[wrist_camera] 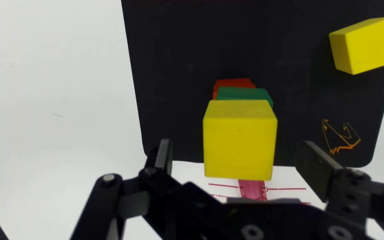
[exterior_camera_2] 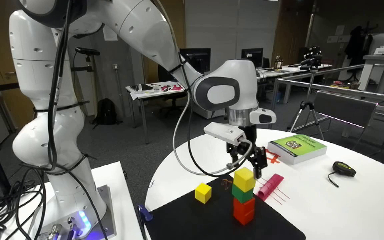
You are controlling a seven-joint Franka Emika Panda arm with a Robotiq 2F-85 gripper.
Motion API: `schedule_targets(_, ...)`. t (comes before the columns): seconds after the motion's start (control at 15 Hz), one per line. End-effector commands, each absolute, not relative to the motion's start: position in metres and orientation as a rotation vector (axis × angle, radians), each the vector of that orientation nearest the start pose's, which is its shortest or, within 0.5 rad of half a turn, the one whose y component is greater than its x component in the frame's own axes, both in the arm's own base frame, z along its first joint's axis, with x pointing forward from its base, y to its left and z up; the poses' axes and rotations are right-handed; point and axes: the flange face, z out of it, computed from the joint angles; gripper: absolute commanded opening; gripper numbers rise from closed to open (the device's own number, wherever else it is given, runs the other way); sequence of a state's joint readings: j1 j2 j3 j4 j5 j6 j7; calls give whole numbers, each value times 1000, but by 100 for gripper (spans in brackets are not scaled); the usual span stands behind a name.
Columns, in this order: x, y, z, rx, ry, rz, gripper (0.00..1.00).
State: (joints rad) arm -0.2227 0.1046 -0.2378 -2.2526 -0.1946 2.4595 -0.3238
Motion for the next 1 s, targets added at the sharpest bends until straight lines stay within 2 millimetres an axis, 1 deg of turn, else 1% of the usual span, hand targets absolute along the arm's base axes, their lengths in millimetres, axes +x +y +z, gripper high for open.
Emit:
schedule_targets(0.0, 459, -232, 375, -3323, -81, -232, 100)
schedule_targets(0.07, 453, -228, 382, -3315, -103, -260, 100)
schedule_targets(0.13, 445, -219, 383, -3299, -136, -259, 100)
schedule_targets(0.27, 431, -202, 378, -3285, -231, -228, 100)
schedule_targets(0.4, 414, -179, 359, -3260, -330, -197, 100)
schedule_targets(0.6, 395, -139, 325, -3170, -572, -111, 100)
schedule_targets(0.67, 390, -126, 313, -3143, -649, -117, 100)
schedule_targets(0.8, 391, -105, 292, -3099, -757, -145, 100)
schedule_targets(0.93, 395, -93, 276, -3098, -828, -205, 100)
